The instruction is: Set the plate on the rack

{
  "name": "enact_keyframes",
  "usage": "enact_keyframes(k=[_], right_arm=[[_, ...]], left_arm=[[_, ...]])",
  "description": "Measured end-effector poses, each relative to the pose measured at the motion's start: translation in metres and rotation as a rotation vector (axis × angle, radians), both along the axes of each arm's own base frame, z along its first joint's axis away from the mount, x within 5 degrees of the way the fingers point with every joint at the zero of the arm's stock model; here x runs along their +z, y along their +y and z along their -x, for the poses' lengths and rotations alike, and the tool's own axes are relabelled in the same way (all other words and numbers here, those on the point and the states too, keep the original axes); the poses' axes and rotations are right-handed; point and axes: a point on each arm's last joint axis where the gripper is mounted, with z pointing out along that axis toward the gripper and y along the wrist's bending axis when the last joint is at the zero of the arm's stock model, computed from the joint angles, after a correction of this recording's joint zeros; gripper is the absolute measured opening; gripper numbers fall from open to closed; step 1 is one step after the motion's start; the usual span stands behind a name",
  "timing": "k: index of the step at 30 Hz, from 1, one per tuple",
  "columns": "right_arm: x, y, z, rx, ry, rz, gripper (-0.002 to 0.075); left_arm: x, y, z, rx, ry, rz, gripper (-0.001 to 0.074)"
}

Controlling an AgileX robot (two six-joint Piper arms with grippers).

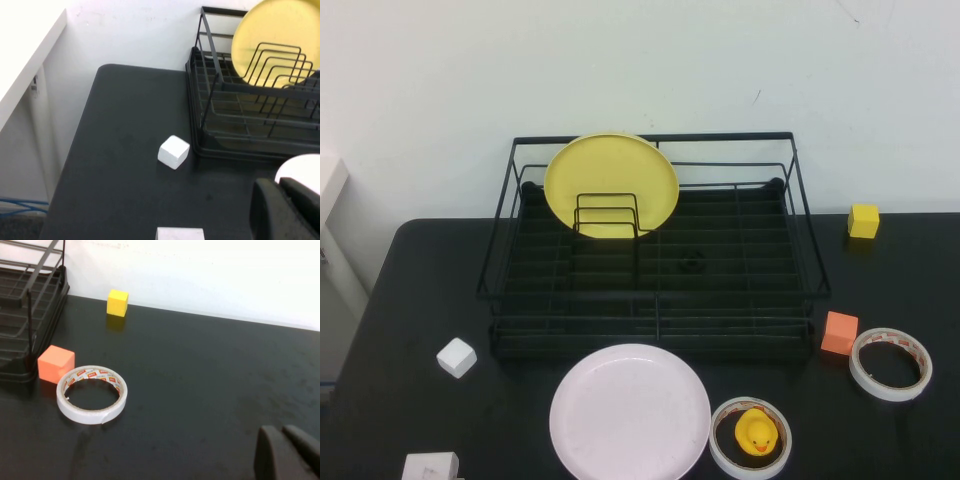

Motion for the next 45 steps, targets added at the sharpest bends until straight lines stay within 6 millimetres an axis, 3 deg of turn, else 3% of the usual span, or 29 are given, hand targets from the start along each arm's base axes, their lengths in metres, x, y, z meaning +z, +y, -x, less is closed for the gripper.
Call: enact_keyframes(k=[7,10,16,24,31,35,39,42,45], right_arm=[[0.002,0.0,-0.001,0.003,-0.024,0.006,0.0],[0.007,0.001,-0.003,0.013,-0.107,0.016,0.0],[0.043,0.005,-0.005,0.059,-0.504,0.065,0.0],[0.085,0.012,0.013,0.119,-1.014,0.11,0.0],[0.097,0.012,0.025,0.151,-1.207,-0.012,0.0],[0.101,0.011,0.023,0.143,-1.156,-0.029,0.0],[0.128,0.01,0.022,0.096,-0.925,-0.018,0.0],[0.15,0.007,0.024,0.056,-0.768,-0.007,0.0],[0.16,0.003,0.015,0.016,-0.579,-0.03,0.0]], left_arm=[[0.003,0.0,-0.001,0.01,-0.043,0.027,-0.0002],[0.012,0.001,-0.003,0.025,-0.138,0.047,-0.0002],[0.04,0.005,-0.002,0.06,-0.448,0.076,-0.0002],[0.066,0.009,0.008,0.093,-0.76,0.111,-0.0002],[0.073,0.009,0.012,0.068,-0.837,0.247,-0.0001],[0.091,0.005,0.012,0.04,-0.717,0.179,-0.0002],[0.126,0.005,0.019,0.039,-0.599,0.142,-0.0001],[0.143,0.004,0.011,0.042,-0.476,0.114,-0.0001],[0.145,0.003,-0.008,0.048,-0.33,0.091,-0.0001]])
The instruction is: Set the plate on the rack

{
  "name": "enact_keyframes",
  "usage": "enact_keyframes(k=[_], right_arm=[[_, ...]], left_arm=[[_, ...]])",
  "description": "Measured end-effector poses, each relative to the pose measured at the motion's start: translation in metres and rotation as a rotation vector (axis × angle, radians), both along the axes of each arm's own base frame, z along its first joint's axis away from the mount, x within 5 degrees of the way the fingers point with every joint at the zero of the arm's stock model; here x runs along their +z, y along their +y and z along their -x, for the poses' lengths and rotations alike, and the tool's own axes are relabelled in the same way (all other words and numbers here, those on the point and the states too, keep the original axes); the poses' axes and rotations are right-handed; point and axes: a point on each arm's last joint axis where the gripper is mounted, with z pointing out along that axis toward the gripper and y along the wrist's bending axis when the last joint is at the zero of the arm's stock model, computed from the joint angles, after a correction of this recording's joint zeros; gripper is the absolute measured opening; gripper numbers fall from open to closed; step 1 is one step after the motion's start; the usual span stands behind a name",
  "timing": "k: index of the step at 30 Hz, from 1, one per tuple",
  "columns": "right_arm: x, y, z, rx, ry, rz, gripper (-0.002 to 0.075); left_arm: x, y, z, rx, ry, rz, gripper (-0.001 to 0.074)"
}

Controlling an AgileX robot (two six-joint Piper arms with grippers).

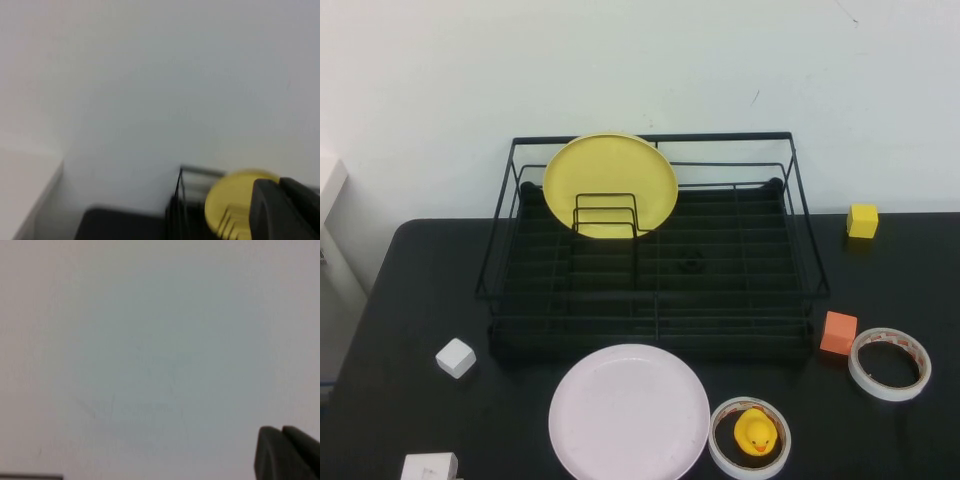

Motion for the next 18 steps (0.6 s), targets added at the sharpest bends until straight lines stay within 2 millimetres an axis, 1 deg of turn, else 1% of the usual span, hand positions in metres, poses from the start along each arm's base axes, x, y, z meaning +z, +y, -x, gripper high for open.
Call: enact_keyframes(k=[2,5,8,10,14,18], right_arm=[[0.0,-0.002,-0.012,0.0,0.148,-0.056,0.0],[-0.015,0.0,-0.034,0.036,0.397,-0.138,0.0],[-0.034,0.009,-0.054,0.154,0.647,-0.133,0.0],[-0.046,0.018,-0.067,0.28,0.782,-0.095,0.0],[-0.061,0.032,-0.09,0.497,0.921,-0.066,0.0],[-0.08,0.038,-0.119,0.632,1.016,-0.079,0.0]], left_arm=[[-0.006,-0.001,-0.013,-0.001,0.079,0.0,-0.0001],[-0.017,-0.002,-0.029,-0.005,0.182,0.051,-0.0001],[-0.031,-0.003,-0.042,-0.008,0.307,0.122,-0.0001],[-0.041,-0.005,-0.05,-0.011,0.397,0.165,-0.0001],[-0.062,-0.01,-0.063,-0.017,0.598,0.29,-0.0001],[-0.071,-0.014,-0.071,-0.022,0.692,0.393,-0.0001]])
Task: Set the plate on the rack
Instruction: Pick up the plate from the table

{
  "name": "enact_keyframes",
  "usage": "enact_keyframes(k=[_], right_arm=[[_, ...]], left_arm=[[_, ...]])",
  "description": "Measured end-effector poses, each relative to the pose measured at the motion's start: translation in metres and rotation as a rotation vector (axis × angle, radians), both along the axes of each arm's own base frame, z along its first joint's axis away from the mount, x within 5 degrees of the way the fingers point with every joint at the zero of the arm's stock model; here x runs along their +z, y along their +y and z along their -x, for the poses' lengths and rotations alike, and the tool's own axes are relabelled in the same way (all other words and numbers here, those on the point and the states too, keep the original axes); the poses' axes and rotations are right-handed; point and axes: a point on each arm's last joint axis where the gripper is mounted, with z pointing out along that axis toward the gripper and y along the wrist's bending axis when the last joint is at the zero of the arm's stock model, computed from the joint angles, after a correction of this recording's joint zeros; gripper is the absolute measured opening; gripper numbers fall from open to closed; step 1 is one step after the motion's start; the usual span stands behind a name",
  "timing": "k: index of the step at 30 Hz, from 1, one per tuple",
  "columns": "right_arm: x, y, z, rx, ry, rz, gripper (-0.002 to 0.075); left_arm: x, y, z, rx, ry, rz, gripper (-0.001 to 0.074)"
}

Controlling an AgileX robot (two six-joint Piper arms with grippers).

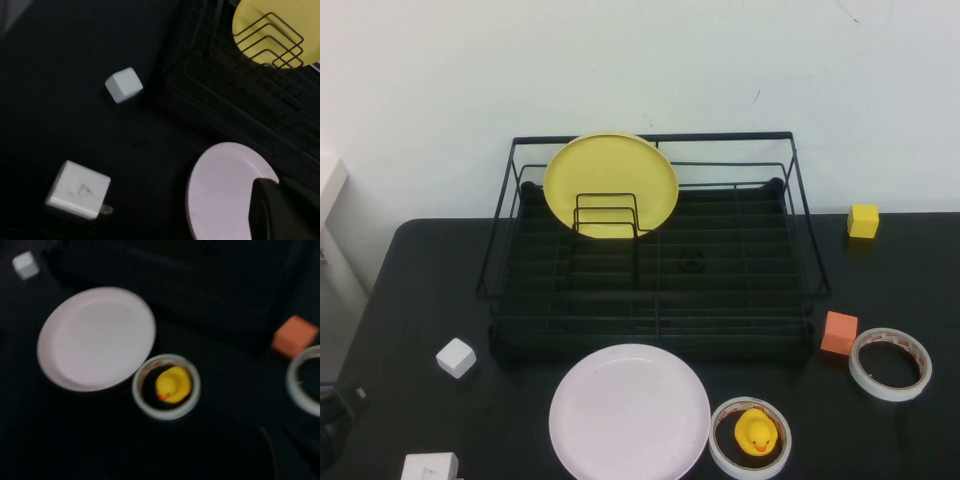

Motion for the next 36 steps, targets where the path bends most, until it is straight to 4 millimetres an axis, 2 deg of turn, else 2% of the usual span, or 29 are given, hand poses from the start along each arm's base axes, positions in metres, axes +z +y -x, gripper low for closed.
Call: enact_keyframes(k=[6,9,16,20,24,27,30,33,36], right_arm=[[-0.048,0.01,-0.042,0.106,0.141,-0.042,0.0],[-0.067,0.024,-0.057,0.127,0.175,-0.079,0.0],[-0.097,0.1,-0.063,0.246,0.196,-0.088,0.0],[-0.105,0.142,-0.063,0.335,0.206,-0.089,0.0],[-0.105,0.172,-0.068,0.544,0.164,-0.174,0.0],[-0.106,0.183,-0.068,0.653,0.166,-0.259,0.0],[-0.114,0.187,-0.069,0.686,0.218,-0.325,0.0],[-0.13,0.186,-0.073,0.617,0.335,-0.364,0.0],[-0.151,0.181,-0.077,0.473,0.495,-0.378,0.0]], left_arm=[[-0.002,-0.003,-0.001,0.01,0.038,0.08,-0.0001],[-0.001,-0.006,0.004,-0.04,0.051,0.055,-0.0002],[0.01,-0.011,0.006,-0.118,0.042,0.032,-0.0001],[0.015,-0.013,0.01,-0.141,0.013,0.038,-0.0001],[0.018,-0.017,0.018,-0.214,-0.012,-0.001,-0.0001],[0.021,-0.017,0.023,-0.248,-0.054,-0.042,-0.0002],[0.023,-0.017,0.025,-0.251,-0.083,-0.057,-0.0001],[0.024,-0.017,0.025,-0.248,-0.091,-0.059,-0.0002],[0.024,-0.017,0.025,-0.248,-0.091,-0.059,-0.0002]])
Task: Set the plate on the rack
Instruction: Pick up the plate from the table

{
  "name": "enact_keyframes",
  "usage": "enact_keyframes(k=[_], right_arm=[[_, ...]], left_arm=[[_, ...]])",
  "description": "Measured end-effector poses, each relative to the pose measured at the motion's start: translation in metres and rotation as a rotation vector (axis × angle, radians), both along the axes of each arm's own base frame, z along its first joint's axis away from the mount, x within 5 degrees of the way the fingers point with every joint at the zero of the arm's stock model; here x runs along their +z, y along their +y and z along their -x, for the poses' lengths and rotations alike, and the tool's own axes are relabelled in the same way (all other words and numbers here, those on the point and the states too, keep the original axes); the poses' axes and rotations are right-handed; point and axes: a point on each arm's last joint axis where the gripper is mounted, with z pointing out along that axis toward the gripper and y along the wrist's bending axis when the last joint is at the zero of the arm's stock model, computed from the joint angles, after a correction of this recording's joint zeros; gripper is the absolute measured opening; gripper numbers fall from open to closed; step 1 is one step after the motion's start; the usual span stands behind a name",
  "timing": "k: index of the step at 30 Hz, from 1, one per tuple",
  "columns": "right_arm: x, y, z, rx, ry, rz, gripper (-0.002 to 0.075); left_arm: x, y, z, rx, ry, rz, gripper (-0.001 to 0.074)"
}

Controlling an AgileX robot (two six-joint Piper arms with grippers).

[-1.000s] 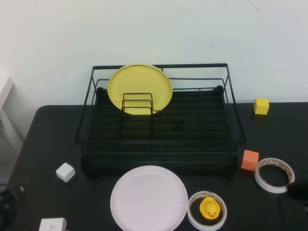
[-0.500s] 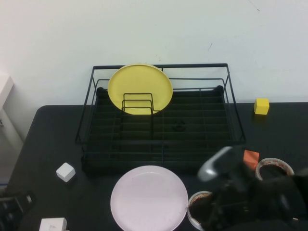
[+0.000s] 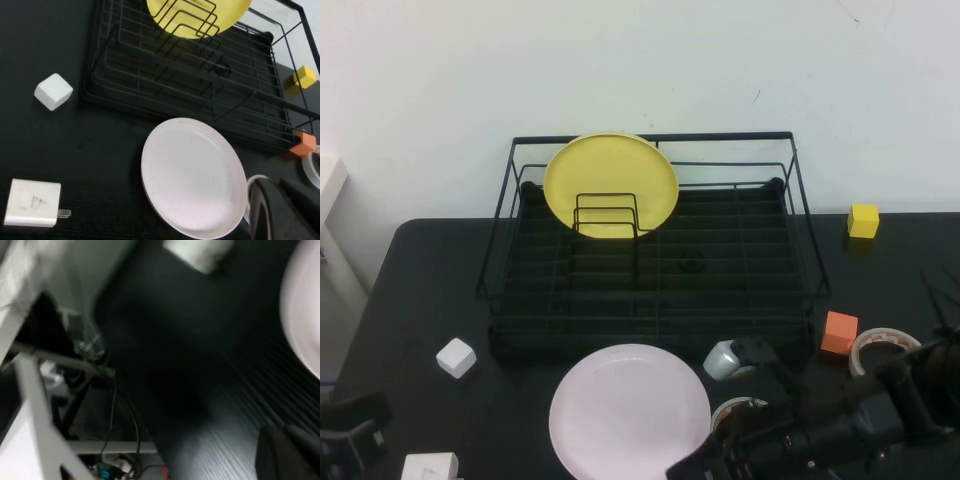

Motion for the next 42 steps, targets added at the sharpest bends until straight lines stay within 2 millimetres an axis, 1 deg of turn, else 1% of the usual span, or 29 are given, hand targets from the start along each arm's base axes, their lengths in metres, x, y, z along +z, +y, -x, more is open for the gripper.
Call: enact_keyframes(k=[2,5,7,9,15,20,23,28,31,34,37,40,42], right_arm=[[-0.011,-0.003,-0.003,-0.081,0.09,0.058,0.0],[-0.021,-0.007,-0.007,-0.203,0.173,0.146,0.0001],[-0.024,-0.01,-0.009,-0.272,0.209,0.185,0.001],[-0.025,-0.012,-0.012,-0.299,0.201,0.207,0.0019],[-0.02,-0.008,-0.027,-0.23,0.023,0.223,0.0025],[-0.006,0.002,-0.047,-0.167,-0.098,0.225,0.0025],[-0.001,0.003,-0.057,-0.11,-0.149,0.301,0.0025],[0.007,0.001,-0.067,-0.005,-0.155,0.459,0.0004],[0.008,0.002,-0.061,0.061,-0.123,0.569,0.0],[0.005,0.01,-0.044,0.178,-0.107,0.683,-0.0001],[0.003,0.021,-0.026,0.288,-0.138,0.786,-0.0001],[0.002,0.03,-0.017,0.37,-0.212,0.828,-0.0002],[0.002,0.034,-0.017,0.367,-0.247,0.818,-0.0002]], left_arm=[[0.0,0.0,0.0,0.0,0.0,0.0,-0.0002],[0.0,0.0,0.0,-0.001,0.002,-0.002,-0.0002],[0.0,0.0,0.0,-0.002,0.003,-0.002,-0.0002],[-0.001,0.0,0.0,-0.003,0.007,-0.002,-0.0002],[-0.003,0.0,0.001,-0.003,0.013,-0.003,-0.0002],[-0.003,0.0,0.001,-0.005,0.017,-0.003,-0.0002],[-0.003,0.0,0.001,-0.005,0.017,-0.001,-0.0002],[-0.003,0.0,0.001,-0.005,0.017,0.0,-0.0002],[-0.004,-0.001,0.001,-0.01,0.026,0.0,-0.0002],[-0.005,-0.001,0.002,-0.016,0.038,-0.001,-0.0001],[-0.005,-0.001,0.002,-0.018,0.041,-0.001,-0.0001],[-0.006,-0.001,0.002,-0.018,0.043,-0.001,-0.0002],[-0.005,-0.001,0.002,-0.018,0.043,-0.001,-0.0001]])
